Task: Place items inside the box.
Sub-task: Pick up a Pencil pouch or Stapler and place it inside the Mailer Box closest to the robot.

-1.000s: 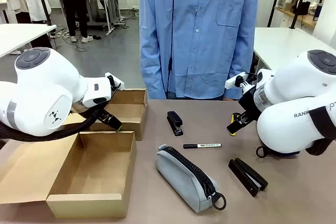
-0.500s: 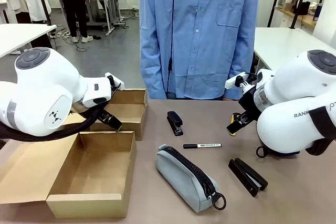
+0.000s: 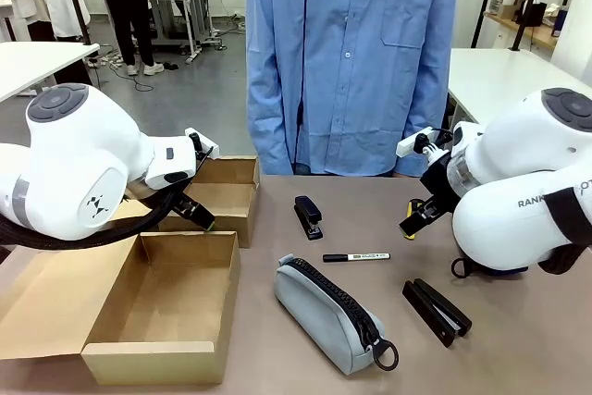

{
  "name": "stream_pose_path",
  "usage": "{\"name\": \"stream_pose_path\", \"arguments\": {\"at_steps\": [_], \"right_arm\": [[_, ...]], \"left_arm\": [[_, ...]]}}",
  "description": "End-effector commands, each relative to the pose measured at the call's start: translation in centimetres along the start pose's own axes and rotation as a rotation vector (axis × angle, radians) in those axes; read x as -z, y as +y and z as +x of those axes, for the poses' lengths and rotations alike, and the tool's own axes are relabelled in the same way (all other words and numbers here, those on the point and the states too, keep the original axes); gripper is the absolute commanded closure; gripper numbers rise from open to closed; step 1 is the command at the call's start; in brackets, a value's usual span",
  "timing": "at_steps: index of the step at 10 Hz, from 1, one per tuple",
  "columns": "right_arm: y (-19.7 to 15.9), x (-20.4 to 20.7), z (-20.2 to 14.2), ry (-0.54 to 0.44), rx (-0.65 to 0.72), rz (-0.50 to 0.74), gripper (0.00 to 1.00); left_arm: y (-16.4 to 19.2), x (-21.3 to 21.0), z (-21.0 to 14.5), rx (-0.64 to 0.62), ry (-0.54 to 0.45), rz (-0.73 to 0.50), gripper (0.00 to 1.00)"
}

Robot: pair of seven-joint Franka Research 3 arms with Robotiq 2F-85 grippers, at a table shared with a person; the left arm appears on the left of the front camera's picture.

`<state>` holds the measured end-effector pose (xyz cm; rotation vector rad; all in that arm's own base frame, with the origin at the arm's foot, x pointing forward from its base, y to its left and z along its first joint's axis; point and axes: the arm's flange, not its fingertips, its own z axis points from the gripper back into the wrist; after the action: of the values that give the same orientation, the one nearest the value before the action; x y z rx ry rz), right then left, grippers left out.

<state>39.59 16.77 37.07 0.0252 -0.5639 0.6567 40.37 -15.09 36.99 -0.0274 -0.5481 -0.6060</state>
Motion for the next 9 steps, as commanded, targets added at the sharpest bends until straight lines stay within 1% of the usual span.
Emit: {"name": "stream_pose_path", "arguments": {"at_steps": [1, 2, 3, 4, 5, 6, 7, 8, 9], "right_arm": [[-0.2, -1.4, 0.8, 0.045, 0.033, 0.031, 0.0], [-1.2, -4.5, 1.6, 0.083, 0.121, 0.062, 0.0], [-2.6, -9.1, 1.8, 0.085, 0.203, 0.085, 0.0], [-4.1, -13.7, 1.2, 0.055, 0.309, 0.063, 0.0], [-6.0, -18.5, -0.9, -0.013, 0.346, 0.202, 0.0], [-8.1, -21.0, -3.4, -0.058, 0.415, 0.303, 0.0], [-10.1, -22.1, -6.0, -0.087, 0.519, 0.334, 0.0], [-13.1, -23.0, -10.1, -0.15, 0.602, 0.437, 0.0], [-16.6, -23.3, -14.8, -0.238, 0.76, 0.481, 0.0]], "left_arm": [[0.0, 0.0, 0.0, 0.0, 0.0, 0.0, 0.0], [0.4, -3.3, 0.0, -0.008, -0.028, -0.054, 0.0], [1.1, -7.3, 0.0, -0.078, -0.028, -0.072, 0.0], [2.2, -11.3, -0.6, -0.119, -0.08, -0.098, 0.0], [4.6, -15.3, -2.3, -0.083, -0.118, -0.253, 0.0], [7.4, -17.8, -4.2, -0.141, -0.185, -0.36, 0.0], [10.2, -19.3, -6.4, -0.186, -0.246, -0.484, 0.0], [13.9, -20.1, -9.3, -0.336, -0.316, -0.564, 0.0], [18.1, -20.0, -12.9, -0.517, -0.42, -0.68, 0.0]]}}
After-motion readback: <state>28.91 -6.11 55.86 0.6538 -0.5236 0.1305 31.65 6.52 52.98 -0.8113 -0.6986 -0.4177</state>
